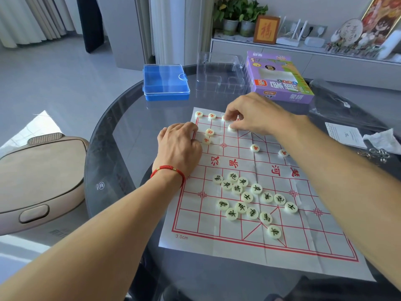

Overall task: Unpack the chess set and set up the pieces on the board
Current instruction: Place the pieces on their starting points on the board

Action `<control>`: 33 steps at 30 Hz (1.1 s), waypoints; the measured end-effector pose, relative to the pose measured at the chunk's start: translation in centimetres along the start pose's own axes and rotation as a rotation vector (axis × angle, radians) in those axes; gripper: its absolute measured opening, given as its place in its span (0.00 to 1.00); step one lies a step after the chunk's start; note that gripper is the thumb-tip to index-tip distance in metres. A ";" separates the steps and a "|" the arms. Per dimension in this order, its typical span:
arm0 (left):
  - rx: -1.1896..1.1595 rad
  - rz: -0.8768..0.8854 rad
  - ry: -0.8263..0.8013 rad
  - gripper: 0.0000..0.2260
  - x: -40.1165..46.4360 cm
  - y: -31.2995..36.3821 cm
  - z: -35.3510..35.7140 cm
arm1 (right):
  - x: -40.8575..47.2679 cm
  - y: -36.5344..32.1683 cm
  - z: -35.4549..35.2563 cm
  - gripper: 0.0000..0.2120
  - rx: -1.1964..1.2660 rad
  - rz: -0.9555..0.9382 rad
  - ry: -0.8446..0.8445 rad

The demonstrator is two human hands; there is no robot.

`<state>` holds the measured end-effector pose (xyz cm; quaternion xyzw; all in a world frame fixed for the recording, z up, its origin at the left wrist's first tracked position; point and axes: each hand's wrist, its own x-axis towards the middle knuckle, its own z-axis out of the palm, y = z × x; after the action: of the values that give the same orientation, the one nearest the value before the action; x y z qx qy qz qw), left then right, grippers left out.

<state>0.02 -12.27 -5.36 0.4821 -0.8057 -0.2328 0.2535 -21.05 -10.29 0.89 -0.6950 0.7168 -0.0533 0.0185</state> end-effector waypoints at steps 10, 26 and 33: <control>-0.042 -0.048 -0.002 0.16 0.0 0.3 -0.2 | -1.4 -1.3 0.0 0.05 -0.030 0.014 -0.036; -0.040 -0.028 -0.005 0.18 0.0 0.1 -0.3 | -4.4 -3.0 0.6 0.14 -0.045 -0.053 -0.070; -0.069 -0.053 0.010 0.17 -0.1 0.4 -0.6 | -4.5 -2.9 0.6 0.15 -0.044 -0.068 -0.057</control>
<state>0.16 -12.06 -4.72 0.4954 -0.7827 -0.2650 0.2677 -17.95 -5.90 0.40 -0.7203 0.6931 -0.0185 0.0219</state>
